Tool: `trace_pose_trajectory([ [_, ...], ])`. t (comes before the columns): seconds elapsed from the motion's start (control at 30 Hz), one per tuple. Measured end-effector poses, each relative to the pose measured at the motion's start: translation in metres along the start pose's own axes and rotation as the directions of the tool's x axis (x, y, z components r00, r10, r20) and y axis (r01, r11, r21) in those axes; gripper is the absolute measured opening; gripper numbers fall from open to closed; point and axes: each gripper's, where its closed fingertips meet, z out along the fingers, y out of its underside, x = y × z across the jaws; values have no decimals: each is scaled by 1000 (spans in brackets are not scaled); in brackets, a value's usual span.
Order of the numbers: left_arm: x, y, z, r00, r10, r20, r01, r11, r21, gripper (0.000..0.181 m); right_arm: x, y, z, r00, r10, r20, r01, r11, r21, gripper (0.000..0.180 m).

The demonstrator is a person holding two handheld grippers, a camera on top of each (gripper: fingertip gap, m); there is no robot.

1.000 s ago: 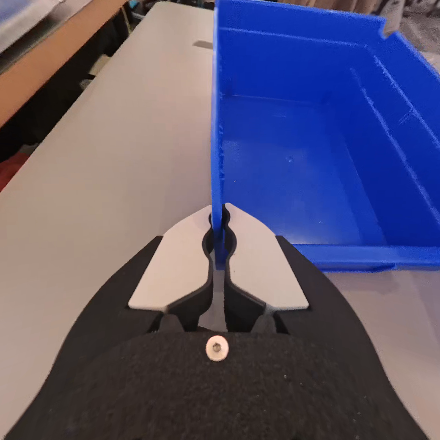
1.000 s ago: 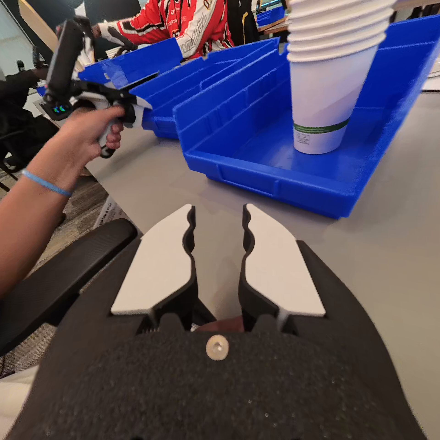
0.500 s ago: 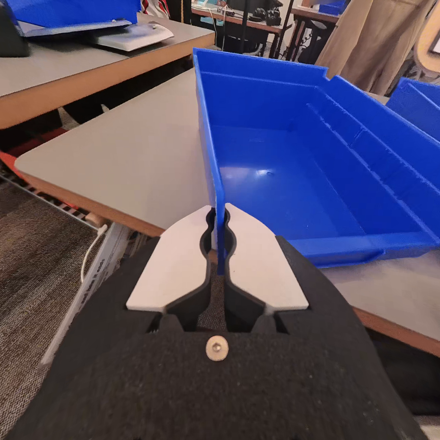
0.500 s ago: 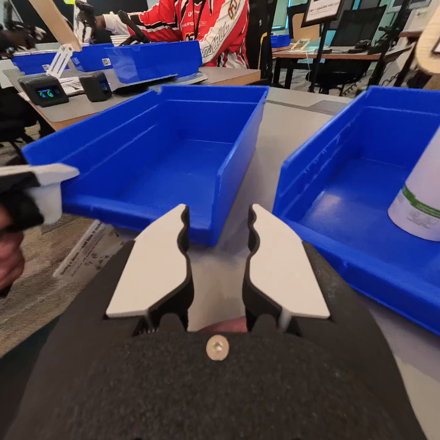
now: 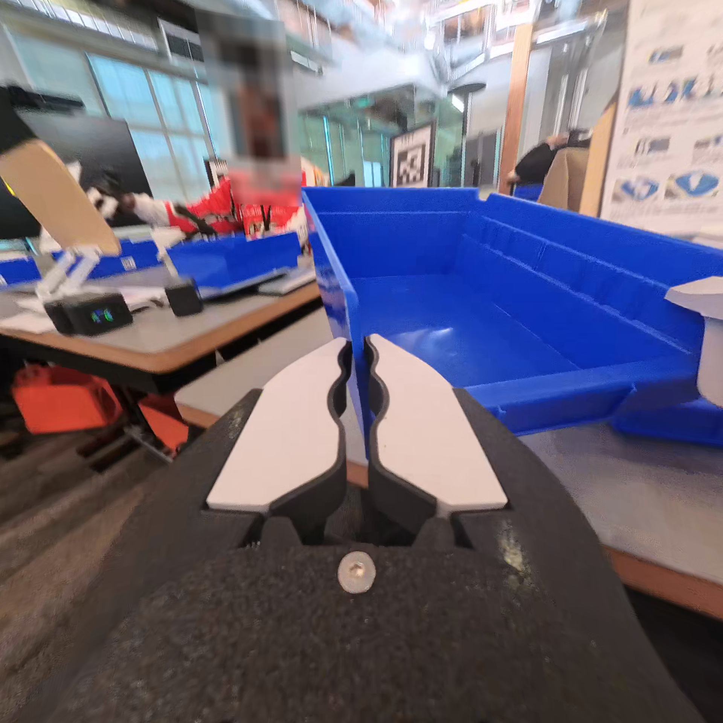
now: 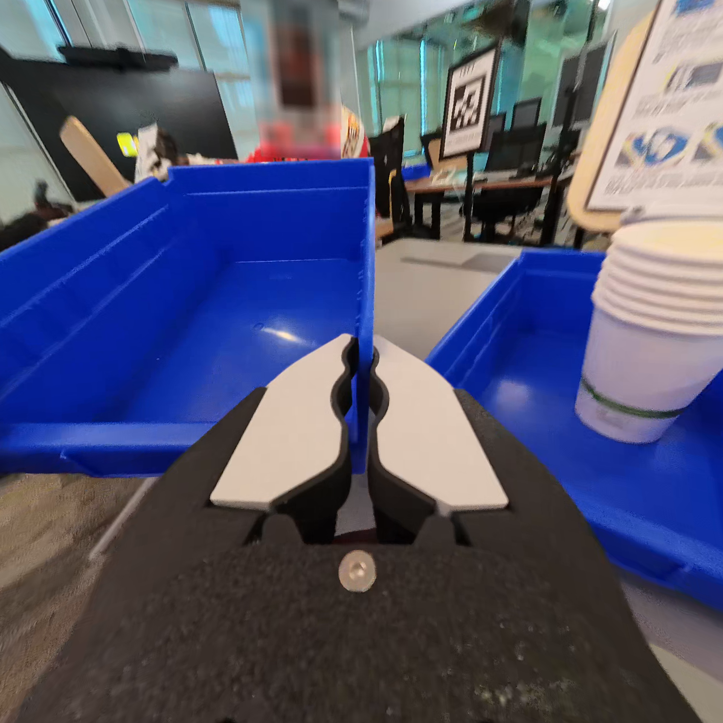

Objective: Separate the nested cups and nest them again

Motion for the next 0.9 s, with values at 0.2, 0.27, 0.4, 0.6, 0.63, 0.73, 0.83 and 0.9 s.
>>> trace_pose_trajectory([
  [0.2, 50, -117, 4, 991, 4, -131, 30, 966, 258, 6, 44, -123, -50, 996, -24, -89, 46, 966, 255, 3],
  [0.27, 84, -159, 10, 980, 32, -196, 35, 943, 330, 5, 74, -167, -76, 983, -56, -176, 111, 939, 325, 3],
  [0.4, 178, -224, 21, 935, 68, -348, 77, 919, 386, 5, 155, -230, -135, 938, -41, -344, 175, 913, 369, 4],
  [0.6, 355, -228, 15, 821, 55, -568, 129, 952, 279, 5, 298, -231, -229, 821, -5, -571, 176, 953, 245, 4],
  [0.63, 383, -215, 13, 801, 42, -597, 128, 963, 239, 4, 319, -222, -243, 802, 0, -597, 163, 962, 220, 4],
  [0.73, 459, -159, 4, 746, -22, -665, 116, 989, 97, 4, 375, -179, -277, 734, 9, -679, 108, 986, 130, 3],
  [0.83, 512, -94, -4, 701, -66, -710, 62, 998, -31, 5, 420, -120, -292, 703, -6, -711, 18, 1000, 10, 4],
  [0.9, 535, -60, -9, 686, -74, -724, 16, 996, -88, 4, 445, -84, -297, 702, 18, -712, -57, 998, -31, 4],
])
